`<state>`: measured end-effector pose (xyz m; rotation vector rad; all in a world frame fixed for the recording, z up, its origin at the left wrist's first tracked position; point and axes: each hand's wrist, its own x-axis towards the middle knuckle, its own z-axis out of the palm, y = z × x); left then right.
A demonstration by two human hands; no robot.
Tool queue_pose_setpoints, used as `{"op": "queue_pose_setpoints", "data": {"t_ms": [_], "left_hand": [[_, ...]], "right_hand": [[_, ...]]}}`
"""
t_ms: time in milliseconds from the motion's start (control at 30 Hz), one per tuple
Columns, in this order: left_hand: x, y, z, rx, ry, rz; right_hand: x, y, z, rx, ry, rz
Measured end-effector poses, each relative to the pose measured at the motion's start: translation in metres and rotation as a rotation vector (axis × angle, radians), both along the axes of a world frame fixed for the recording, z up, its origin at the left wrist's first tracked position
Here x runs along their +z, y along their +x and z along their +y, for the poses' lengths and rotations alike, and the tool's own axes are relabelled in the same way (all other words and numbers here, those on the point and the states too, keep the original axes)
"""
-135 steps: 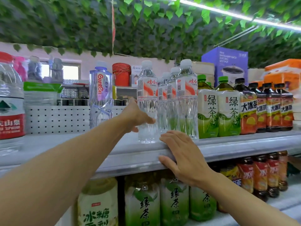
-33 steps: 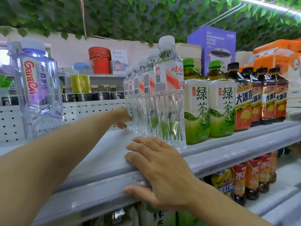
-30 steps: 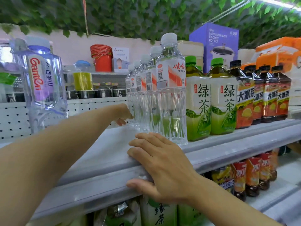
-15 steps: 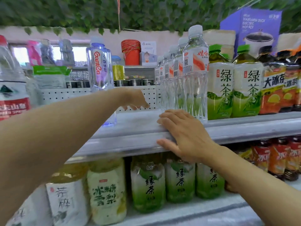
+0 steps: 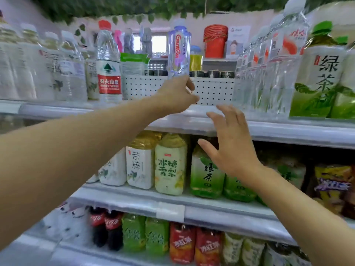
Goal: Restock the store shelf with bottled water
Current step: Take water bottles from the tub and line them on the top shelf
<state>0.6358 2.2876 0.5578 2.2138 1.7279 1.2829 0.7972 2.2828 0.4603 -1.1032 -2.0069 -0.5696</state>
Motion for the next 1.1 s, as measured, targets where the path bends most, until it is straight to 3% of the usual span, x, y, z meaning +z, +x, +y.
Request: {"op": "queue_pose_setpoints", "data": {"t_ms": [167,567,933,1100], "left_hand": [[-0.040,-0.052,-0.066,0.181,0.100,0.034],[-0.230,-0.216,-0.187,0.389,-0.479,0.033],[-0.399,-0.321,-0.295,0.469,-0.806,0.031],[-0.481,-0.348,-0.336,0.491,-0.936,-0.058]], "right_hand": [[-0.031,-0.049,-0.027,0.146,-0.030,-0.095],[-0.167,-0.189,-0.093,0.452,-0.368,-0.255],[-0.335,-0.299,-0.176,0.467,-0.812,-0.289],[-0.414,-0.324,-0.208,0.420,-0.993,-0.424]]}}
